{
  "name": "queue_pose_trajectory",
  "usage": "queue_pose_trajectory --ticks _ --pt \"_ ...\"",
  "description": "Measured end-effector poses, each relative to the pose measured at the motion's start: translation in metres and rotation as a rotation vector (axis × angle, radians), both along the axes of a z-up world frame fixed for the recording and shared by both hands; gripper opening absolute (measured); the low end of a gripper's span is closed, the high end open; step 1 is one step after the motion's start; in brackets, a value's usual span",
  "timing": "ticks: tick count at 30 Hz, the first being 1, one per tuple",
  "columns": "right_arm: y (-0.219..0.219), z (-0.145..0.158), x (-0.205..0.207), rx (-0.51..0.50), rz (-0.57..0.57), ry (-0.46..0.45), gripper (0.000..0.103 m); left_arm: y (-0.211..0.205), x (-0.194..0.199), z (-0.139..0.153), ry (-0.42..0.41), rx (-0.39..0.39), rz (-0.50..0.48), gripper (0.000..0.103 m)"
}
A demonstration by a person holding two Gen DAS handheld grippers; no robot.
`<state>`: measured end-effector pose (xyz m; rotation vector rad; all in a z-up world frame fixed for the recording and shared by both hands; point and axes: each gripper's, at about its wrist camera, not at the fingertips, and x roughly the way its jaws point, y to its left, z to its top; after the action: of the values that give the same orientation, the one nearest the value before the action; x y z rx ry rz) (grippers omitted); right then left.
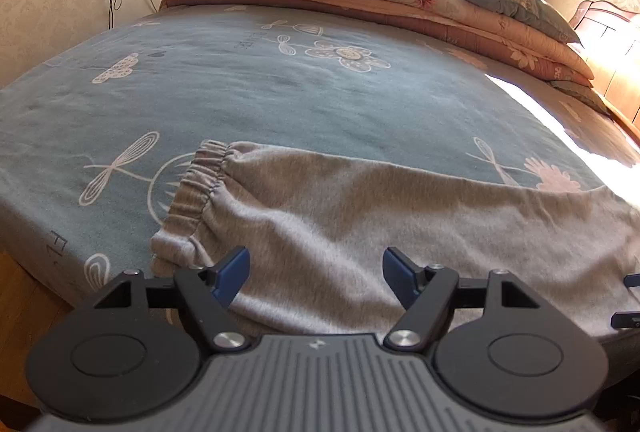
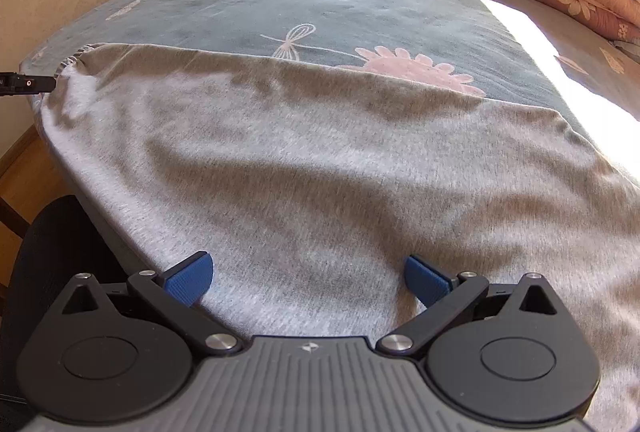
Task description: Fold clothes
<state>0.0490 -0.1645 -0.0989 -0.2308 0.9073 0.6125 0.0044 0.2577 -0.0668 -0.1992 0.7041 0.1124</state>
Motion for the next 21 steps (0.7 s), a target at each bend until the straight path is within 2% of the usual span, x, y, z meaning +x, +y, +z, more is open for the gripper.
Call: queue_pose_trajectory --ticks 4,7,9,11,15,19,21 --pt "0.001 0.001 0.001 -0.004 -0.005 0.004 0.103 0.003 0.025 -0.021 0.066 -0.071 -0.005 0.078" --pt "0.000 0.001 0.001 -0.010 0.001 0.008 0.103 0.007 0.017 -0.035 0.115 -0.111 0.027 0.077" --pt "0.000 0.001 0.002 -0.008 -0.001 0.009 0.103 0.007 0.000 -0.037 0.101 -0.114 0.028 0.078" --pt "0.001 0.000 0.002 -0.012 -0.002 0.009 0.103 0.005 -0.007 -0.033 0.123 -0.099 0.030 0.079" --pt "0.002 0.000 0.002 -0.019 -0.002 0.002 0.103 -0.003 -0.002 -0.018 0.163 -0.038 0.020 0.078" --pt "0.002 -0.001 0.002 -0.017 -0.001 -0.006 0.103 -0.004 0.019 -0.004 0.090 -0.053 -0.024 0.080" --pt "0.003 -0.001 0.002 -0.020 -0.002 -0.008 0.103 0.002 0.034 -0.009 0.085 -0.079 -0.005 0.080"
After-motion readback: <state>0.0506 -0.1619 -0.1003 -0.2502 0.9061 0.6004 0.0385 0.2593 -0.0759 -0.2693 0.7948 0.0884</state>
